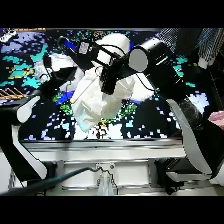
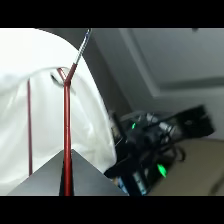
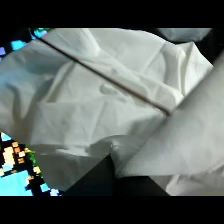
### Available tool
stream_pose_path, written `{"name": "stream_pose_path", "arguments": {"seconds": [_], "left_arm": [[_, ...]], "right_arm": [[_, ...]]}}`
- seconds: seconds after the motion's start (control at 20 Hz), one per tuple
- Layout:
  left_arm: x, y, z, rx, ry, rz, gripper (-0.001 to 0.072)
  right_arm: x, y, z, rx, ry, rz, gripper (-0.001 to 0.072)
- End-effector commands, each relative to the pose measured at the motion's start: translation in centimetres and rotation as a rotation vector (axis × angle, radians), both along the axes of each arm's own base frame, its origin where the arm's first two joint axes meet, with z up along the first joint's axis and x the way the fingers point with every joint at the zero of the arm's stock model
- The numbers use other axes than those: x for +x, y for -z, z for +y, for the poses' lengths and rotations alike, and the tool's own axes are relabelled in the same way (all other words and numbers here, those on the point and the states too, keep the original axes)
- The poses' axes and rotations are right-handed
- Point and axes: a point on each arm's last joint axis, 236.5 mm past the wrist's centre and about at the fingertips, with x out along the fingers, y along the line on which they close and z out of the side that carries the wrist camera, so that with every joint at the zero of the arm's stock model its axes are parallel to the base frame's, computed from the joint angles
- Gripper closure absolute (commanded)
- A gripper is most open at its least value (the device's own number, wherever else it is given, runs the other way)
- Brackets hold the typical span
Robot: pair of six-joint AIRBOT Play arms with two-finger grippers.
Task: Fold the clothes and pants, and hang the long-sleeved shirts on hangers.
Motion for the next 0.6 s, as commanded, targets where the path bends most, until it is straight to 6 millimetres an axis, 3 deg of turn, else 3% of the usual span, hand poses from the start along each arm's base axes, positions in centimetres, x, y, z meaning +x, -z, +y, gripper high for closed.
{"name": "stream_pose_path", "arguments": {"seconds": [0.0,0.15,0.3,0.55], "left_arm": [[1.7,-0.5,5.7,-0.024,-0.143,-0.019,0.0697],[0.8,1.2,7.7,0.09,-0.109,0.012,0.0697],[-2.2,4.0,5.8,0.285,0.067,0.089,0.0697],[-3.4,1.4,1.8,0.367,0.107,0.054,0.0697]], "right_arm": [[3.3,-1.0,-1.3,0.013,0.064,-0.099,0.0688],[7.5,-2.9,-2.6,0.095,0.149,-0.205,0.0688],[10.7,-3.6,-4.8,0.124,0.221,-0.264,0.0688],[12.2,-1.8,-9.8,0.062,0.307,-0.202,0.0688]]}}
